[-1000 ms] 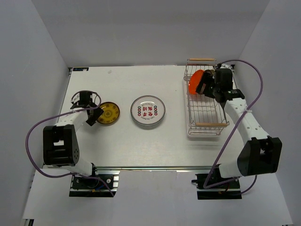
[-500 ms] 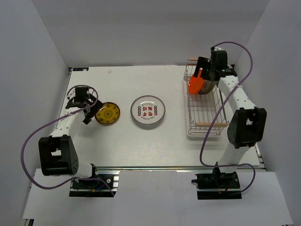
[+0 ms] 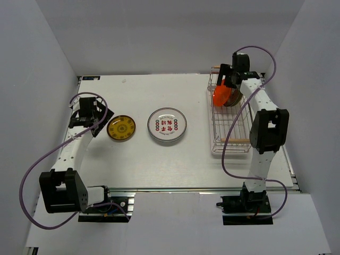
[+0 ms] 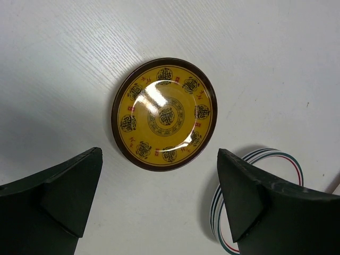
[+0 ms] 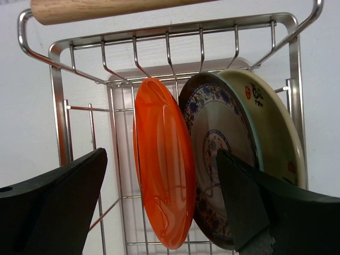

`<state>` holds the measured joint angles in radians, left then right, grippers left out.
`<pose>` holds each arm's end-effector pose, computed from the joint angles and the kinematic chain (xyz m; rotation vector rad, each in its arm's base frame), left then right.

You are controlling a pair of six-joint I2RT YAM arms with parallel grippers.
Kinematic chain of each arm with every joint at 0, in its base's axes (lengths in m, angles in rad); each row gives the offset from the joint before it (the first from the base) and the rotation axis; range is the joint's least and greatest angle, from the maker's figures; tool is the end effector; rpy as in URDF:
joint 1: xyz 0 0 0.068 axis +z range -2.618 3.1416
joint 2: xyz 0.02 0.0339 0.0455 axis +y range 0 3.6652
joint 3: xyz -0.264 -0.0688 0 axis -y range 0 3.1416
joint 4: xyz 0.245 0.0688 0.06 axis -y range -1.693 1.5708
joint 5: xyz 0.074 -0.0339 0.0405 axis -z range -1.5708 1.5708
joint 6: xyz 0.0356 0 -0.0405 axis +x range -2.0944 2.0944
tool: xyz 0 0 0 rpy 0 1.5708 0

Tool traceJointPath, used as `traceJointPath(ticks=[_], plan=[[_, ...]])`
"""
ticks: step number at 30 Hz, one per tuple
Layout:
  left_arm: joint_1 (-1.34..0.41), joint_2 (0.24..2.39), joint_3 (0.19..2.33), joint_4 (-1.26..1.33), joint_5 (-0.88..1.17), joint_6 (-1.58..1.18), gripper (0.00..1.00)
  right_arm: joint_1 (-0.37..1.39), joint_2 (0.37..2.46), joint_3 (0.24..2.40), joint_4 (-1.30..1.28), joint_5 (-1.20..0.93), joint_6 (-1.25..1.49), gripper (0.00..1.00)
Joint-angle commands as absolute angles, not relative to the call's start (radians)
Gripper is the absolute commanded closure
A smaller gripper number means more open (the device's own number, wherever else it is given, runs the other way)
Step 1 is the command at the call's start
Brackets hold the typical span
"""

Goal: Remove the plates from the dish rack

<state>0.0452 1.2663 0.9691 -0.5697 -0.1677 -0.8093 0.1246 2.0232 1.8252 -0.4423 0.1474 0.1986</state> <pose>0.2628 0.0178 0.2678 -1.0731 2.1762 -0.1429 0.4720 0.0538 0.2963 0.1630 2.1971 0.0174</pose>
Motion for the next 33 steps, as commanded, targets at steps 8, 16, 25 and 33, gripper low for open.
traceJointPath(ticks=[8, 16, 25, 33], plan=[[0.041, 1.296, 0.996, -0.575, -0.16, -0.804, 0.02, 0.12, 2.095, 1.921, -0.466, 0.161, 0.196, 0.25], [0.041, 1.299, 0.983, -0.558, -0.16, -0.802, 0.02, 0.117, 2.106, 1.922, -0.471, 0.169, 0.207, 0.51], [0.041, 1.31, 0.98, -0.548, -0.15, -0.796, 0.02, 0.121, 2.097, 1.93, -0.483, 0.17, 0.166, 0.77], [0.041, 1.313, 0.982, -0.555, -0.146, -0.798, 0.02, 0.124, 2.045, 1.942, -0.491, 0.19, 0.117, 0.95]])
